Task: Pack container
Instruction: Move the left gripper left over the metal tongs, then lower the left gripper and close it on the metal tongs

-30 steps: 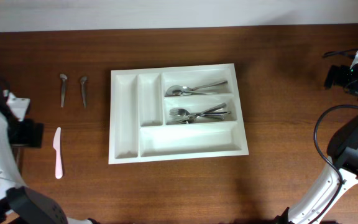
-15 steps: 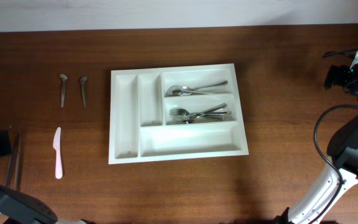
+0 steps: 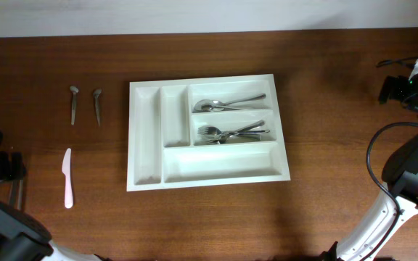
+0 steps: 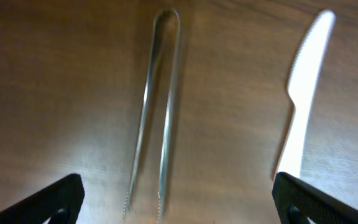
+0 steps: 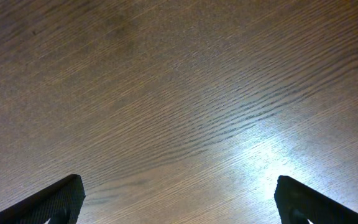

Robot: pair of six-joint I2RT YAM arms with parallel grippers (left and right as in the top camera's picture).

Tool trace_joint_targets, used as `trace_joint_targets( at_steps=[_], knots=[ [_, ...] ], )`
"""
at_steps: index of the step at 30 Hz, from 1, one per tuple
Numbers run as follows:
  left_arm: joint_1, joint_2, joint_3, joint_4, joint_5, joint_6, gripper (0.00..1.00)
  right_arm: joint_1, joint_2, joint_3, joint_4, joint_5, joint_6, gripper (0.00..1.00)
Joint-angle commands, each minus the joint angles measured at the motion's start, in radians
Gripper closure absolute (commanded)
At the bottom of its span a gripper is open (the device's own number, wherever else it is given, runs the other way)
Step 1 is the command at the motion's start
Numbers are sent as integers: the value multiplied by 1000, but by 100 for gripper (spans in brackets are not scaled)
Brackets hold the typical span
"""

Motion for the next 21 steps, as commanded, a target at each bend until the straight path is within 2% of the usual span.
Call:
trace_joint_targets(
  at_steps=[1, 8, 14, 21],
  knots=[
    [3, 42, 5, 27, 3, 24, 1, 4, -12, -3, 3, -2, 9, 1],
    [3, 71, 5, 25, -29, 29, 1, 4, -12, -3, 2, -2, 9, 2],
    [3, 71, 5, 32, -42, 111, 1, 4, -12, -3, 2, -2, 9, 1],
    [4, 114, 5, 38, -41, 102, 1, 4, -12, -3, 3, -2, 9, 1]
  ],
)
